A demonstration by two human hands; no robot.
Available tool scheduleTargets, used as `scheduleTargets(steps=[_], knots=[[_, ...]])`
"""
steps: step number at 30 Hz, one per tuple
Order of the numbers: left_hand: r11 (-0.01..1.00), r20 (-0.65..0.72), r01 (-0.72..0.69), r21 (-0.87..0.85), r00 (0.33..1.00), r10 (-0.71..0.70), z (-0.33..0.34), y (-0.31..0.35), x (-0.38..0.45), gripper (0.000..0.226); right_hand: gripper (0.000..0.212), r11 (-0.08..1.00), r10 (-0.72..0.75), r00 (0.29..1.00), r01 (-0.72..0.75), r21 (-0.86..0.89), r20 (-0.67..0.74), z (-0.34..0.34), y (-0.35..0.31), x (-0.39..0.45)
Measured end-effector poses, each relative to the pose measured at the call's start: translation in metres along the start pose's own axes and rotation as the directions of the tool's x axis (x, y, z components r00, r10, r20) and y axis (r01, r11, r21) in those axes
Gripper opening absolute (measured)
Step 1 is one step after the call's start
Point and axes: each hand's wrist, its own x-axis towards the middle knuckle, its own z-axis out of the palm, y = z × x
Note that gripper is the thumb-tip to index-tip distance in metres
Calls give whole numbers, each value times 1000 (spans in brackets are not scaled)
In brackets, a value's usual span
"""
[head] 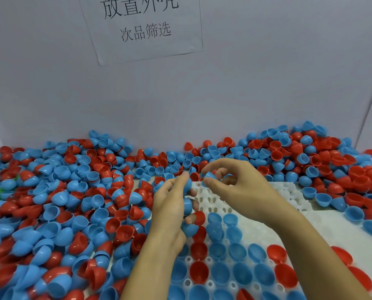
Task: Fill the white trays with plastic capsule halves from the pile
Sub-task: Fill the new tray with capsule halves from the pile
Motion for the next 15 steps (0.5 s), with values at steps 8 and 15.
scheduleTargets(steps=[8,15], knots=[[999,-43,20,-44,999,-21,-3,4,-2,23,32,894,-58,998,67,442,-35,-19,-6,-5],[997,-25,50,-67,998,-51,-4,3,-2,23,66,870,-28,989,97,483,-147,-19,-17,-4]])
